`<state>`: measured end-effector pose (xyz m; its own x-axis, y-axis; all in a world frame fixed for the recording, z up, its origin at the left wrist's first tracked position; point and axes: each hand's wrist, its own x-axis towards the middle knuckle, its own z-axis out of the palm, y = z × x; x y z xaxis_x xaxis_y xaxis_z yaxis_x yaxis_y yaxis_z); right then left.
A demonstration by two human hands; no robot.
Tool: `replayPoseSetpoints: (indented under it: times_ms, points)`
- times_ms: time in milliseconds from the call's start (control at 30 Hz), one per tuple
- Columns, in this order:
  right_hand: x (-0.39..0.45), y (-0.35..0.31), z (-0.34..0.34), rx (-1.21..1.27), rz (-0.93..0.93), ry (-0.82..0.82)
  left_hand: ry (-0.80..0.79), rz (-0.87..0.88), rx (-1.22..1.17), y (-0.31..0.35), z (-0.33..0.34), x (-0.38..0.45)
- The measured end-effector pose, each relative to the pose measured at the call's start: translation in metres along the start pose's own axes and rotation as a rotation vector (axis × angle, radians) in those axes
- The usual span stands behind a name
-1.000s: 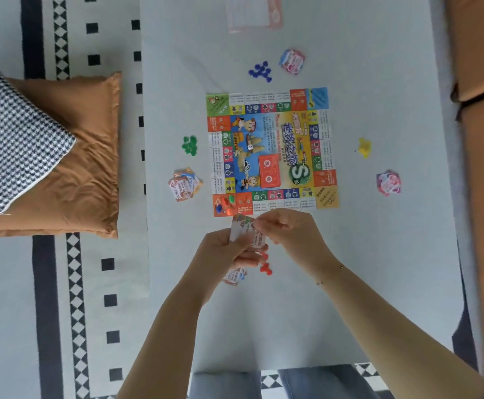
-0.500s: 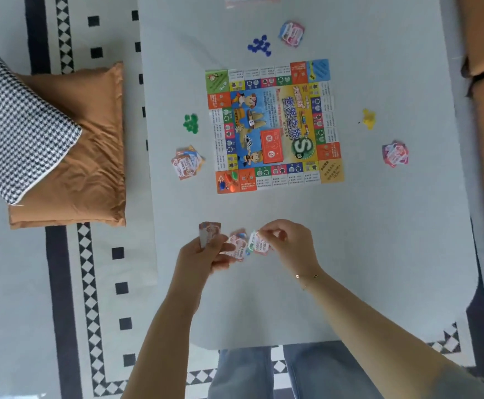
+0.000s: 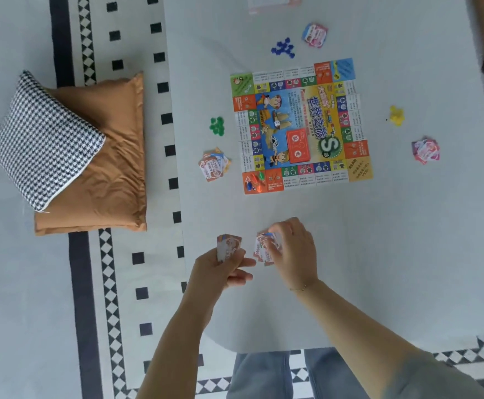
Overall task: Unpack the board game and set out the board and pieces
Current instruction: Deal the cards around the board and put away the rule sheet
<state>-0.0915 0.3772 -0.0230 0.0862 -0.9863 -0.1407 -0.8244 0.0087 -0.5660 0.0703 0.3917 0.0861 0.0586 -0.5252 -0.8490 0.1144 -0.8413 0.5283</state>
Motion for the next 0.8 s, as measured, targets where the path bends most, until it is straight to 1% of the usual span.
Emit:
replayPoseSetpoints:
  times_ms: [67,133,167,200,267,400,500,800]
  points:
    - [0.004,-0.012,-0.023,0.256,0.1,0.017,-0.057,0.008,0.044,0.008,0.008,0.001]
    - [0.009,-0.027,-0.05,0.595,0.315,-0.077,-0.108,0.021,0.075,0.016,0.017,0.002]
    - [0.012,-0.03,-0.066,0.715,0.399,-0.134,-0.137,0.031,0.093,0.023,0.025,0.003]
    - [0.015,-0.031,-0.079,0.76,0.429,-0.175,-0.165,0.038,0.112,0.03,0.033,0.005]
    - [0.019,-0.028,-0.095,0.744,0.408,-0.201,-0.226,0.048,0.146,0.041,0.046,0.008]
    - [0.032,-0.005,-0.115,0.755,0.433,-0.135,-0.327,0.032,0.232,0.058,0.076,0.021]
    - [0.042,0.014,-0.126,0.749,0.447,-0.101,-0.371,-0.029,0.172,0.066,0.098,0.03]
    - [0.062,0.061,-0.161,0.842,0.52,-0.068,-0.338,0.037,0.252,0.085,0.161,0.054]
